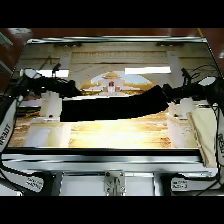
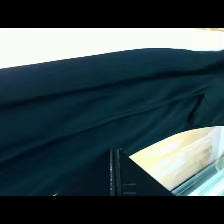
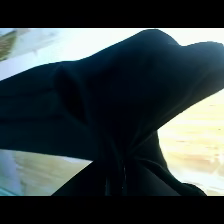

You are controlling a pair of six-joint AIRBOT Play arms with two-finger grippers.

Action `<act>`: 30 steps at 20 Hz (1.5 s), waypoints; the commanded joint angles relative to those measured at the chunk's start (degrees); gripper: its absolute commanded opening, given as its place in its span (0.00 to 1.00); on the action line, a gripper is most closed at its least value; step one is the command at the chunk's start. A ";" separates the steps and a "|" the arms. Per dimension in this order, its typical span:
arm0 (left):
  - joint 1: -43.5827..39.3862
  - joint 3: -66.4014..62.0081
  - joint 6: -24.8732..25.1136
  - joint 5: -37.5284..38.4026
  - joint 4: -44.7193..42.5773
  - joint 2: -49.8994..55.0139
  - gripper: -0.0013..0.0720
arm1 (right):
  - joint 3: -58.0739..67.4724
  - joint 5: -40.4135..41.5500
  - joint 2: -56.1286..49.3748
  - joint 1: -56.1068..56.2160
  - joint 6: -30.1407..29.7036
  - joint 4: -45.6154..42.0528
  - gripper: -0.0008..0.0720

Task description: Fold the shirts.

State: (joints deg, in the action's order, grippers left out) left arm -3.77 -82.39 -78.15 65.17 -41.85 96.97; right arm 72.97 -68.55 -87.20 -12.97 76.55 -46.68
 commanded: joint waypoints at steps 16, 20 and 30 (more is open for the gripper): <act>-34.82 -10.19 14.71 -20.96 37.70 21.59 0.07 | 0.04 -12.09 25.68 -0.09 15.43 0.70 0.10; -29.81 -11.26 9.49 -15.34 26.60 20.76 0.06 | 0.04 -9.18 24.81 1.33 16.26 -2.29 0.10; -2.75 -11.26 2.75 4.46 -12.59 -9.60 0.07 | 0.04 17.29 8.35 29.46 16.17 3.63 0.10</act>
State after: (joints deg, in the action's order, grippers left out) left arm -14.17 -93.54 -74.48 65.34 -46.68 96.86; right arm 72.97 -63.07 -73.49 7.57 92.77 -46.57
